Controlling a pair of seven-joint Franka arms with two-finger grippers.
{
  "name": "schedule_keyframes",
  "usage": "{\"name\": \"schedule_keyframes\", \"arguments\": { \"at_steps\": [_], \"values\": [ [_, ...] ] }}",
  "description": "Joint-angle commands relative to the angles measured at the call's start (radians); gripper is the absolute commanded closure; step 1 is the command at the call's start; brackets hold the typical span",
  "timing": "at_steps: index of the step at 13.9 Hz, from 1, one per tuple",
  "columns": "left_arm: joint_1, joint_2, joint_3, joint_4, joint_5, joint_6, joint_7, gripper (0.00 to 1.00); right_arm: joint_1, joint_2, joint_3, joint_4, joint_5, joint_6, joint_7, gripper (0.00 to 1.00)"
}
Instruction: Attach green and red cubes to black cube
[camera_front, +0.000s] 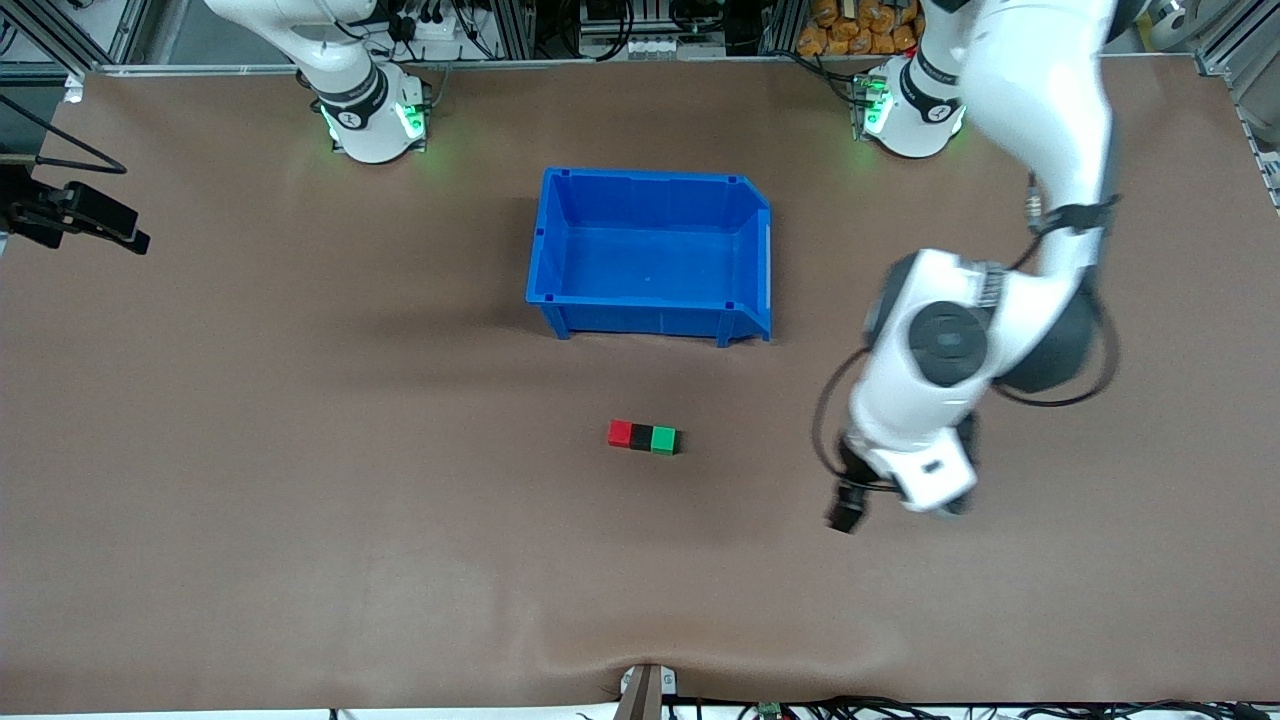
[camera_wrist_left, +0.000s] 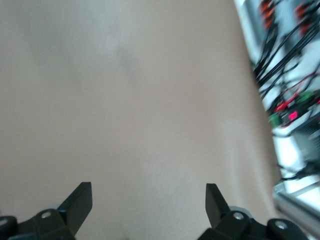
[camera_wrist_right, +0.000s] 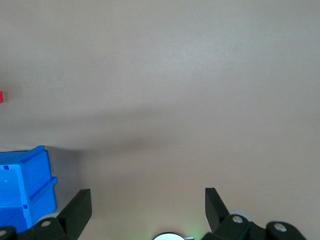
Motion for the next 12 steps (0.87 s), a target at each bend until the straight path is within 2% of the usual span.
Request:
{"name": "schedule_keyframes", "arguments": {
  "at_steps": [1, 5, 10, 12],
  "values": [
    [0.053, -0.106, -0.009, -0.053, 0.026, -0.053, 0.098, 0.00, 0.003, 0.011, 0.001, 0.024, -0.008, -0.016, -0.005, 0.00],
    [0.145, -0.221, -0.012, -0.097, 0.026, -0.104, 0.296, 0.00, 0.003, 0.011, 0.001, 0.024, -0.008, -0.016, -0.005, 0.00],
    [0.242, -0.481, -0.018, -0.368, 0.014, -0.118, 0.653, 0.00, 0.003, 0.011, 0.001, 0.024, -0.003, -0.016, -0.005, 0.00],
    [0.302, -0.541, -0.048, -0.442, 0.011, -0.129, 0.820, 0.00, 0.003, 0.011, 0.001, 0.024, -0.003, -0.016, -0.007, 0.00]
  ]
}}
